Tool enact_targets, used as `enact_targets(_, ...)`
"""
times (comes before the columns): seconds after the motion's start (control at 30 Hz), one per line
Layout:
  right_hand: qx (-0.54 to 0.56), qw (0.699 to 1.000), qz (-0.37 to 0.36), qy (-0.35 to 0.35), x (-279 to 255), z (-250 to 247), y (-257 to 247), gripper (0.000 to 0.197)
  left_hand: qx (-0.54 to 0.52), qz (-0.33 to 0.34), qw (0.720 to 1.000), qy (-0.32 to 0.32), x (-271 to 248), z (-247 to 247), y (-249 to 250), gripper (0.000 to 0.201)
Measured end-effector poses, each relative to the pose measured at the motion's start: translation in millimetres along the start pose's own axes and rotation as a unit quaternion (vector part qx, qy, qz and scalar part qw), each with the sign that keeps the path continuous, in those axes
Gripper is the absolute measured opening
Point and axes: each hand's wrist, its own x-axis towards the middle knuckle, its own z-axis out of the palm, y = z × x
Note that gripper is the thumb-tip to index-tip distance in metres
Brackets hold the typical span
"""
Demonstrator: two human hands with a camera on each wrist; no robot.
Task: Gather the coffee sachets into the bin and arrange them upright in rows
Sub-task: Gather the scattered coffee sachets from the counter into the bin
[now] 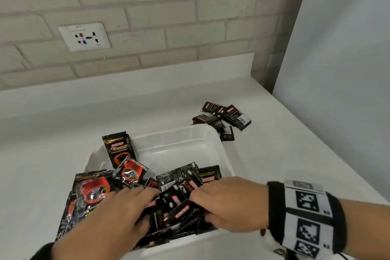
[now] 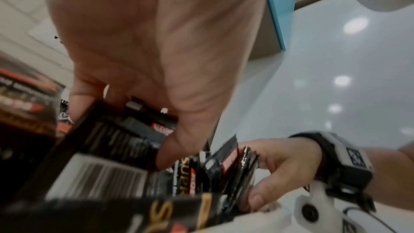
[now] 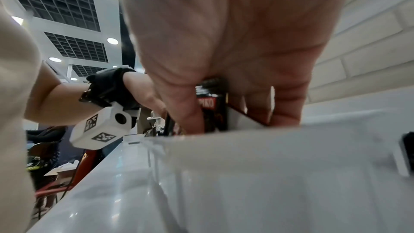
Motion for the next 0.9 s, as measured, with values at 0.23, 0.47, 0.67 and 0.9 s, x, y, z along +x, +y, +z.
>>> enact_targets(0.23,0.077,0.996,0.045,-0.001,-11,-16,9,0.050,0.102,0.053,0.985,0.132,4,23,-20,0.069)
enact_targets(0.47,0.215,0.936,0.208,0.185,-11,-71,88,0.038,0.064,0.002,0.983,0.172,-2,-12,-19,0.073)
enact_targets(0.67,0.179,0.880,0.417,0.138,21,-61,183,0.049,-0.007,0.017,0.979,0.201,-1,-35,-21,0.078)
enact_targets(0.9,0.200,0.864,0.441,0.139,68,-44,207,0.068,-0.091,0.013,0.967,0.236,15,-38,-27,0.068)
